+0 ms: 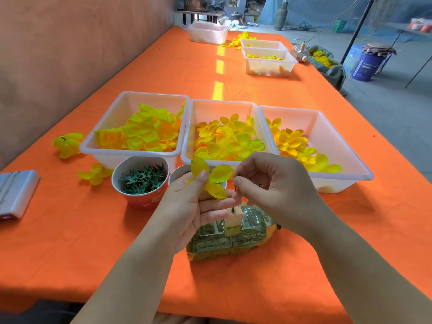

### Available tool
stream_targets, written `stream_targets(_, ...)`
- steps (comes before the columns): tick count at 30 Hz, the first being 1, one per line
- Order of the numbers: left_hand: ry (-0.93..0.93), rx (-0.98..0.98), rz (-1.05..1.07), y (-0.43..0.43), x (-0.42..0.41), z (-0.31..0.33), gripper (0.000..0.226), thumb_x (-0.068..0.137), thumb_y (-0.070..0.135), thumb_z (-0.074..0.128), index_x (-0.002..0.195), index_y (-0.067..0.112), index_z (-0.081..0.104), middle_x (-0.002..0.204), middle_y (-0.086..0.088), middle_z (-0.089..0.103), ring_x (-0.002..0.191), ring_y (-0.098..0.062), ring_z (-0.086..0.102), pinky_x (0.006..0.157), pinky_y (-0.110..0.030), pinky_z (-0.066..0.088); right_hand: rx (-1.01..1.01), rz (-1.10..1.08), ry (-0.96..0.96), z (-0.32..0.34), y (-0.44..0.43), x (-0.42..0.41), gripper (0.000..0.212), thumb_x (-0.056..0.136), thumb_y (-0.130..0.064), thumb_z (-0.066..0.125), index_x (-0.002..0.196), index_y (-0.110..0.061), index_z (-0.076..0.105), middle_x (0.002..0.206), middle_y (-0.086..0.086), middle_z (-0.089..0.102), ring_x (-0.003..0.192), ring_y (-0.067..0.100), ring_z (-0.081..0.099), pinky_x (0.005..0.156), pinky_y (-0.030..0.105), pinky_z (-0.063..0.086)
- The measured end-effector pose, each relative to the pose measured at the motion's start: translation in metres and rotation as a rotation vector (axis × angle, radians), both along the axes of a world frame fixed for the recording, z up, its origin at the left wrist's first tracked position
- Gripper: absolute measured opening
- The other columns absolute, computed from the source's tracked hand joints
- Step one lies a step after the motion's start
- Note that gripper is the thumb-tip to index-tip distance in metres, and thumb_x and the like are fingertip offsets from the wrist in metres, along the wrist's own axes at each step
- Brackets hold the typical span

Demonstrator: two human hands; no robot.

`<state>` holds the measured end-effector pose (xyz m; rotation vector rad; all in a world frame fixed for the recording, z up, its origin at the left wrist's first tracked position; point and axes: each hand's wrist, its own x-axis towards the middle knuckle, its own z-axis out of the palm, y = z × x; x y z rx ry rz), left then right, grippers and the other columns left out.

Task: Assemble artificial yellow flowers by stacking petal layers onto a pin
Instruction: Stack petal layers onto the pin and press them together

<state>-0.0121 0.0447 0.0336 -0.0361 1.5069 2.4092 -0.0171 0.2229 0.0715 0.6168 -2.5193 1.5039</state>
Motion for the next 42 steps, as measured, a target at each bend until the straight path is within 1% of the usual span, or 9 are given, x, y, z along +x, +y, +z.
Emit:
stream_targets(3,-0.003,-0.009,0.003,0.001,0.0,-0.001,0.033,0.104,0.034,0.042,0.118,0.014,0.063,0.101,-0.022,0.075,0.091,-0.032,0.075,0.061,-0.028,0.062,-0.108,0.01,-0.066,-0.005,0.002,0.001,0.006,0.087,-0.007,0.07,0.083,-0.01,0.069,0.07,0.004,0.072,0.07,0.017,0.075,0.066,0.056,0.057)
stream_targets(10,0.002,-0.02,0.031,0.003,-0.001,0.0,0.029,0.103,0.035,0.045,0.11,0.02,0.068,0.096,-0.018,0.076,0.084,-0.029,0.076,0.057,-0.026,0.061,-0.02,-0.092,0.059,-0.01,-0.003,0.001,0.004,0.081,-0.025,0.07,0.077,-0.025,0.069,0.072,-0.007,0.072,0.071,0.013,0.074,0.064,0.048,0.059)
stream_targets(17,-0.017,-0.01,0.024,0.002,-0.001,-0.001,0.031,0.104,0.034,0.044,0.115,0.015,0.066,0.097,-0.02,0.076,0.086,-0.031,0.076,0.056,-0.025,0.061,-0.212,-0.082,-0.025,-0.017,-0.003,0.006,0.004,0.083,-0.018,0.07,0.079,-0.016,0.069,0.069,0.003,0.073,0.072,0.019,0.076,0.067,0.054,0.06)
stream_targets(21,-0.015,-0.011,0.029,0.003,-0.002,-0.001,0.029,0.103,0.034,0.045,0.112,0.015,0.065,0.096,-0.021,0.075,0.085,-0.031,0.076,0.058,-0.026,0.062,-0.1,-0.028,0.0,-0.008,0.001,0.003,0.008,0.084,-0.007,0.072,0.081,-0.014,0.07,0.07,0.001,0.073,0.071,0.017,0.074,0.066,0.049,0.06)
stream_targets(25,-0.008,-0.009,0.034,0.003,-0.001,-0.001,0.026,0.102,0.033,0.045,0.108,0.016,0.064,0.093,-0.019,0.076,0.08,-0.029,0.076,0.057,-0.026,0.061,0.068,0.046,0.047,0.001,0.003,-0.004,0.004,0.081,-0.014,0.069,0.081,-0.018,0.07,0.071,-0.004,0.072,0.073,0.013,0.072,0.067,0.041,0.058)
stream_targets(29,-0.003,-0.004,0.037,0.003,-0.001,-0.001,0.027,0.103,0.033,0.045,0.11,0.016,0.065,0.096,-0.02,0.076,0.084,-0.031,0.076,0.057,-0.026,0.061,0.009,-0.001,0.022,-0.005,0.0,-0.002,0.003,0.081,-0.02,0.068,0.08,-0.022,0.068,0.073,-0.005,0.073,0.075,0.013,0.074,0.069,0.048,0.059)
stream_targets(33,-0.005,0.0,0.027,0.003,-0.001,-0.002,0.031,0.102,0.034,0.045,0.116,0.014,0.064,0.097,-0.021,0.075,0.087,-0.032,0.076,0.057,-0.025,0.061,-0.143,0.003,-0.057,-0.01,0.001,0.0,0.005,0.084,-0.01,0.071,0.081,-0.012,0.068,0.071,0.005,0.073,0.07,0.017,0.075,0.067,0.053,0.059)
stream_targets(37,0.0,-0.009,0.038,0.004,-0.002,-0.002,0.029,0.103,0.034,0.045,0.112,0.017,0.066,0.096,-0.02,0.076,0.086,-0.032,0.076,0.056,-0.025,0.061,-0.171,0.017,-0.087,-0.01,0.004,-0.002,0.003,0.085,-0.009,0.071,0.083,-0.009,0.068,0.073,0.007,0.074,0.071,0.019,0.076,0.067,0.051,0.06)
stream_targets(42,-0.004,-0.004,0.049,0.005,-0.002,-0.001,0.027,0.103,0.032,0.045,0.109,0.017,0.066,0.094,-0.02,0.076,0.084,-0.032,0.076,0.055,-0.025,0.06,-0.055,-0.037,-0.077,-0.009,0.001,-0.002,0.005,0.08,-0.029,0.068,0.079,-0.024,0.069,0.074,-0.004,0.074,0.075,0.014,0.075,0.074,0.053,0.058)
